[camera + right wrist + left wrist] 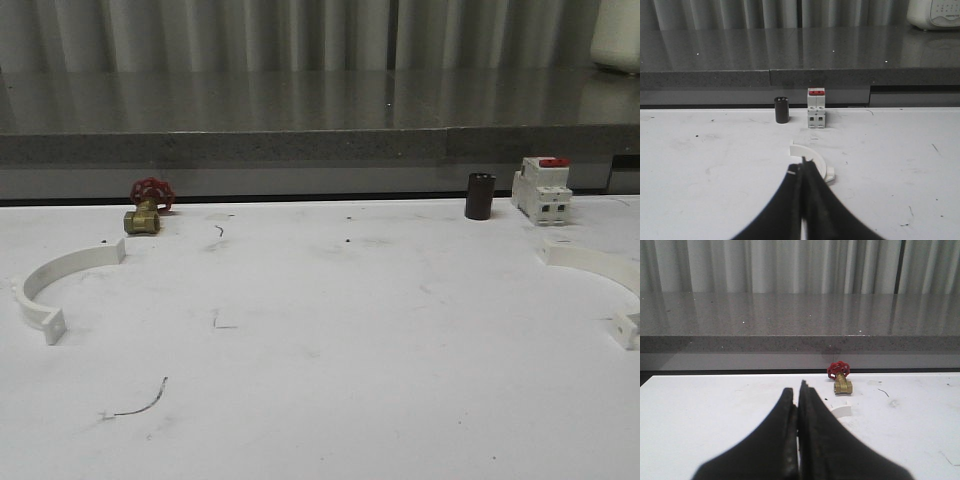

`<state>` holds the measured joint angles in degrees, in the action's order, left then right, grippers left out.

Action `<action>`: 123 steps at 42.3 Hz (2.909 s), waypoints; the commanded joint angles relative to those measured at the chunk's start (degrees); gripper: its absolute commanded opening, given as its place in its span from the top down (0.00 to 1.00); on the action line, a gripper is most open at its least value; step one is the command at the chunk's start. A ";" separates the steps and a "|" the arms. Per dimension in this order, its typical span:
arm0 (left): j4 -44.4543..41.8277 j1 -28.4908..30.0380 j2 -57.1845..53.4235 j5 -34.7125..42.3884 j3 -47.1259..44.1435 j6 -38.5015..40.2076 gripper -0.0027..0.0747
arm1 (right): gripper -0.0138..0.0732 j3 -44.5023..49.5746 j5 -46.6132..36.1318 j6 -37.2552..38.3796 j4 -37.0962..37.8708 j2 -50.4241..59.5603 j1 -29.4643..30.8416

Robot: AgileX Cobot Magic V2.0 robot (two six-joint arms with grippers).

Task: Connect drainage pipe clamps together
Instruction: 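Move the left gripper down toward the white clamp half near it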

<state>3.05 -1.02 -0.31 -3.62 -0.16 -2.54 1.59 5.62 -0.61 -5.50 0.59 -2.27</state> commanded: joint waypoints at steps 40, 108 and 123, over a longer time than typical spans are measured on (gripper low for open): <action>0.01 -0.34 0.28 5.01 12.64 0.01 0.99 | 0.92 -14.50 -1.92 -0.53 -0.28 0.35 0.35; -2.46 -4.17 54.10 -32.64 46.44 0.01 0.45 | 0.29 -44.49 35.02 -0.53 0.74 -40.79 0.35; -3.05 -3.77 74.66 -34.21 55.12 0.01 0.45 | 0.29 -44.49 35.02 -0.53 0.74 -40.79 0.35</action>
<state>0.00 -4.68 70.93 -40.56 51.42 -2.54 -40.91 43.97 -0.66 -4.98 -39.93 -2.27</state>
